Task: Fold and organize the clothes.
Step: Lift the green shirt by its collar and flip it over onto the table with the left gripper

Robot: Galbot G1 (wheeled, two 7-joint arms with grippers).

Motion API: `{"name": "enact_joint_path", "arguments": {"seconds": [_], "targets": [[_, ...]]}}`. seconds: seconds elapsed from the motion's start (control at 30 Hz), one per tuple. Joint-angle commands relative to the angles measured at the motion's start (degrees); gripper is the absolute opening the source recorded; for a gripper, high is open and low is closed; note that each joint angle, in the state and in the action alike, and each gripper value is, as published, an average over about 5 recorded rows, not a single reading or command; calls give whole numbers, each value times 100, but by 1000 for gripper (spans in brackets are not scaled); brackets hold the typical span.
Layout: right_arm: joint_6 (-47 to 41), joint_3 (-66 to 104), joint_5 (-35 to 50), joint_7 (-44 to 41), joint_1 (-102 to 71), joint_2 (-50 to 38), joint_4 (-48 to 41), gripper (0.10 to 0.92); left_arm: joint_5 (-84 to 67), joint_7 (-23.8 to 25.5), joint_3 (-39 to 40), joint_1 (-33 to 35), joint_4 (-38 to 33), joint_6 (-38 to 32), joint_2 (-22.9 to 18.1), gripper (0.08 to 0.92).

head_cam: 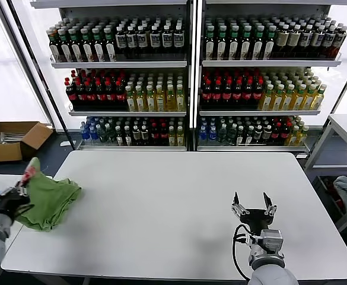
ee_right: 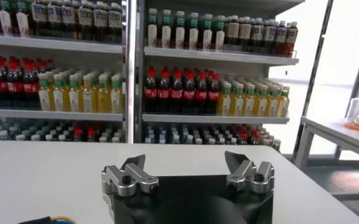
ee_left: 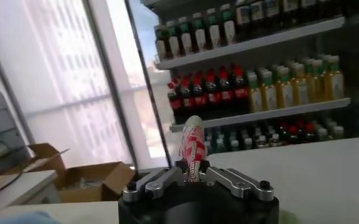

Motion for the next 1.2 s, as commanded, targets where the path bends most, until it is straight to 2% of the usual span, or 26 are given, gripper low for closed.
{"name": "enact_joint_path", "arguments": {"seconds": [0.03,0.13,0.2,0.33,0.43,0.6,0.83,1.03,1.2], "targets": [[5,165,-83,12,-183,47,-18,823,1481,-857,3236,354,-2718,526,-1668,130],[6,184,-206,18,-287,125,3,823,2296,-925,4372,322,-2635,575,-2107,130],[10,191,-285,15,-374,180,30,823,2652,-916,4819,158,-2140,559,-2365,130],[18,193,-386,-1,-497,242,60,823,2809,-913,4944,-506,-867,530,-2724,130],[17,143,-459,-13,-525,280,57,823,2632,-959,4775,-838,-432,551,-2790,130],[0,77,-498,-27,-457,317,-35,823,2011,-986,4687,-1095,-475,625,-2814,130],[-229,-39,-214,-18,-259,326,-124,823,910,-951,4671,-1256,-524,296,-2906,156],[-448,-291,535,83,84,354,-343,823,461,-993,4570,-1070,-1062,256,-2887,317],[-682,-821,1818,277,651,376,-501,823,774,-1116,3951,-852,-1313,324,-2586,464]]}}
